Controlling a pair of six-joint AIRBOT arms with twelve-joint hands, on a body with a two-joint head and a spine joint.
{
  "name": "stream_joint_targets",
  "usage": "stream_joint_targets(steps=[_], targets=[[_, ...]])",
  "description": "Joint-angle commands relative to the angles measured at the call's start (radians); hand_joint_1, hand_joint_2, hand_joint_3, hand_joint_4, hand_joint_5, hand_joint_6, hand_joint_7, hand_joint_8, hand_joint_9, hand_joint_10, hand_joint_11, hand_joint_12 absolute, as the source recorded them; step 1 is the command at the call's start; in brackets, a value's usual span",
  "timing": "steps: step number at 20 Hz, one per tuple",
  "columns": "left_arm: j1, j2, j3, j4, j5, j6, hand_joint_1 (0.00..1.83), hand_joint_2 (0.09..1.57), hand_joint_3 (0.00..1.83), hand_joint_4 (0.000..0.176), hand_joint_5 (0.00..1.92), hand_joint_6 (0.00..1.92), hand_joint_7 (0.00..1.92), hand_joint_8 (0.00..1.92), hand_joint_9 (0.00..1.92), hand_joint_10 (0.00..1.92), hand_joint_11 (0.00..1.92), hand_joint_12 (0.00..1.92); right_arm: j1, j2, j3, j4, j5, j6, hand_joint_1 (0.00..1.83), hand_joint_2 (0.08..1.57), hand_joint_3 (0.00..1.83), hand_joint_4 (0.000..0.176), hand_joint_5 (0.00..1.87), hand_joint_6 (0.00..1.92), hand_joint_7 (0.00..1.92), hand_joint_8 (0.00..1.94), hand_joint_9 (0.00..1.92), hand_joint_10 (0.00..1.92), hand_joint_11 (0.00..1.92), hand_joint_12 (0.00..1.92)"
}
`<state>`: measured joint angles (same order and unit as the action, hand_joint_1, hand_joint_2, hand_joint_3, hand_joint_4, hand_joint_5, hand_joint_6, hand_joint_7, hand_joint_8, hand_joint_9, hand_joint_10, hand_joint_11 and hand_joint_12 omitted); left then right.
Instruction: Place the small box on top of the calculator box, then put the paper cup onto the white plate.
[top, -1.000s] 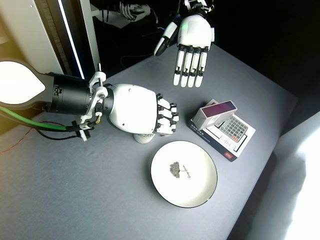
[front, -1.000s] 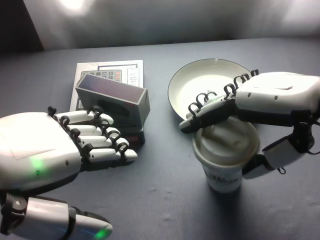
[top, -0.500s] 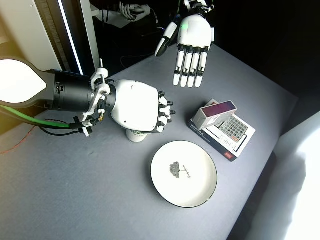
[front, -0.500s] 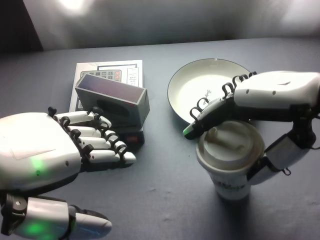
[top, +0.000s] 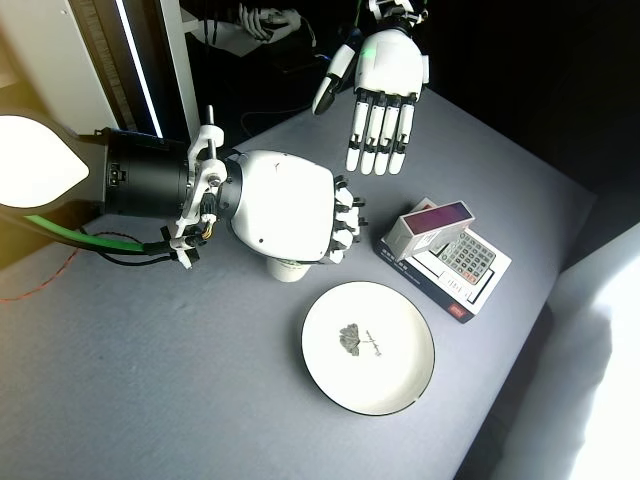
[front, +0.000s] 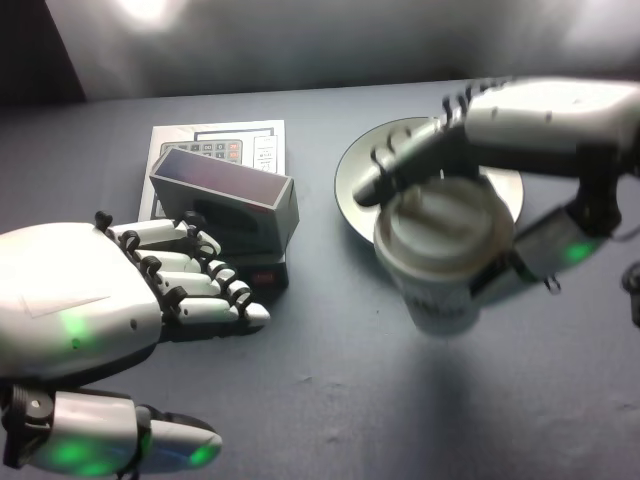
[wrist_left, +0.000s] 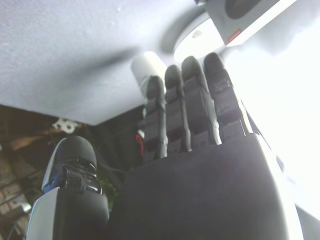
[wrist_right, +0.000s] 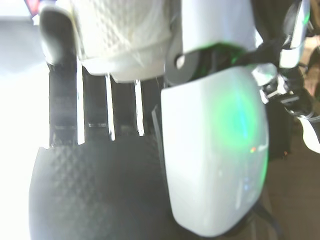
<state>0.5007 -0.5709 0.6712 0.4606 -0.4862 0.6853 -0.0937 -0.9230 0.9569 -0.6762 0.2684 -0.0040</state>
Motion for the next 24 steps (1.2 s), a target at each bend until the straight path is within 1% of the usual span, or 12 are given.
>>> stream_joint_targets(steps=[1, 2, 4, 5, 6, 7, 9, 11, 15, 18, 19, 24], targets=[[-0.012, 0.004, 0.002, -0.017, -0.091, -0.001, 0.00, 1.26, 0.00, 0.000, 0.31, 0.00, 0.33, 0.01, 0.29, 0.00, 0.00, 0.49, 0.027, 0.008, 0.003, 0.036, 0.122, -0.011, 1.50, 1.09, 0.00, 0.000, 0.94, 0.92, 1.05, 0.75, 1.01, 0.95, 0.80, 1.53], [-0.013, 0.004, 0.002, -0.017, -0.091, -0.001, 0.00, 1.26, 0.00, 0.000, 0.31, 0.01, 0.33, 0.01, 0.29, 0.00, 0.00, 0.50, 0.047, 0.001, 0.006, 0.063, 0.126, -0.066, 1.49, 1.10, 0.00, 0.000, 0.90, 0.98, 1.00, 0.83, 0.97, 1.00, 0.79, 1.55], [-0.013, 0.004, 0.002, -0.015, -0.091, -0.001, 0.00, 1.26, 0.00, 0.000, 0.31, 0.00, 0.33, 0.00, 0.28, 0.00, 0.00, 0.48, 0.058, -0.031, 0.039, 0.184, 0.133, -0.201, 1.50, 1.09, 0.00, 0.000, 0.93, 0.93, 1.03, 0.79, 0.99, 0.98, 0.80, 1.55], [-0.013, 0.004, 0.002, -0.015, -0.091, -0.001, 0.00, 1.26, 0.00, 0.000, 0.32, 0.00, 0.34, 0.00, 0.30, 0.00, 0.00, 0.50, 0.058, -0.045, 0.058, 0.215, 0.133, -0.223, 1.50, 1.09, 0.00, 0.000, 0.95, 0.90, 1.05, 0.75, 1.00, 0.97, 0.80, 1.53], [-0.014, 0.004, 0.003, -0.015, -0.091, -0.001, 0.00, 1.27, 0.00, 0.000, 0.28, 0.00, 0.31, 0.00, 0.27, 0.00, 0.00, 0.44, 0.058, -0.061, 0.082, 0.257, 0.132, -0.254, 1.50, 1.09, 0.00, 0.000, 0.95, 0.92, 1.04, 0.76, 0.98, 0.98, 0.79, 1.54], [-0.014, 0.004, 0.003, -0.015, -0.091, -0.001, 0.00, 1.27, 0.00, 0.000, 0.30, 0.00, 0.32, 0.00, 0.27, 0.00, 0.00, 0.47, 0.057, -0.080, 0.114, 0.327, 0.134, -0.293, 1.49, 1.10, 0.00, 0.000, 0.93, 0.96, 1.02, 0.79, 0.96, 0.99, 0.80, 1.54], [-0.015, 0.003, 0.004, -0.014, -0.091, -0.001, 0.00, 1.27, 0.00, 0.000, 0.31, 0.00, 0.33, 0.00, 0.29, 0.00, 0.00, 0.49, 0.050, -0.119, 0.181, 0.408, 0.153, -0.329, 1.50, 1.09, 0.00, 0.000, 0.93, 0.95, 1.03, 0.78, 0.99, 0.96, 0.80, 1.53], [-0.015, 0.003, 0.005, -0.013, -0.091, -0.001, 0.00, 1.27, 0.00, 0.000, 0.30, 0.00, 0.33, 0.00, 0.29, 0.00, 0.00, 0.47, 0.028, -0.144, 0.221, 0.510, 0.187, -0.420, 1.50, 1.09, 0.00, 0.000, 0.93, 0.94, 1.02, 0.81, 0.98, 0.97, 0.81, 1.53], [-0.017, 0.002, 0.008, -0.009, -0.091, -0.001, 0.00, 1.27, 0.00, 0.000, 0.32, 0.00, 0.33, 0.00, 0.28, 0.00, 0.00, 0.48, -0.031, -0.176, 0.266, 0.602, 0.245, -0.504, 1.49, 1.10, 0.00, 0.000, 0.92, 0.96, 0.98, 0.87, 0.97, 0.99, 0.80, 1.54], [-0.018, 0.001, 0.011, -0.007, -0.091, -0.001, 0.00, 1.28, 0.00, 0.000, 0.32, 0.01, 0.34, 0.01, 0.30, 0.01, 0.01, 0.49, -0.064, -0.196, 0.294, 0.610, 0.287, -0.507, 1.49, 1.10, 0.00, 0.000, 0.91, 0.99, 1.00, 0.85, 0.94, 1.01, 0.80, 1.55], [-0.018, 0.001, 0.012, -0.007, -0.091, -0.001, 0.00, 1.28, 0.00, 0.000, 0.33, 0.00, 0.35, 0.00, 0.31, 0.00, 0.00, 0.53, -0.070, -0.202, 0.302, 0.623, 0.299, -0.508, 1.49, 1.10, 0.00, 0.000, 0.91, 0.99, 1.00, 0.86, 0.94, 1.01, 0.80, 1.55], [-0.019, 0.001, 0.014, -0.005, -0.091, -0.001, 0.00, 1.28, 0.00, 0.000, 0.32, 0.00, 0.33, 0.00, 0.30, 0.00, 0.00, 0.51, -0.087, -0.236, 0.341, 0.709, 0.347, -0.542, 1.49, 1.11, 0.00, 0.000, 0.89, 1.02, 0.99, 0.87, 0.91, 1.04, 0.80, 1.55]])
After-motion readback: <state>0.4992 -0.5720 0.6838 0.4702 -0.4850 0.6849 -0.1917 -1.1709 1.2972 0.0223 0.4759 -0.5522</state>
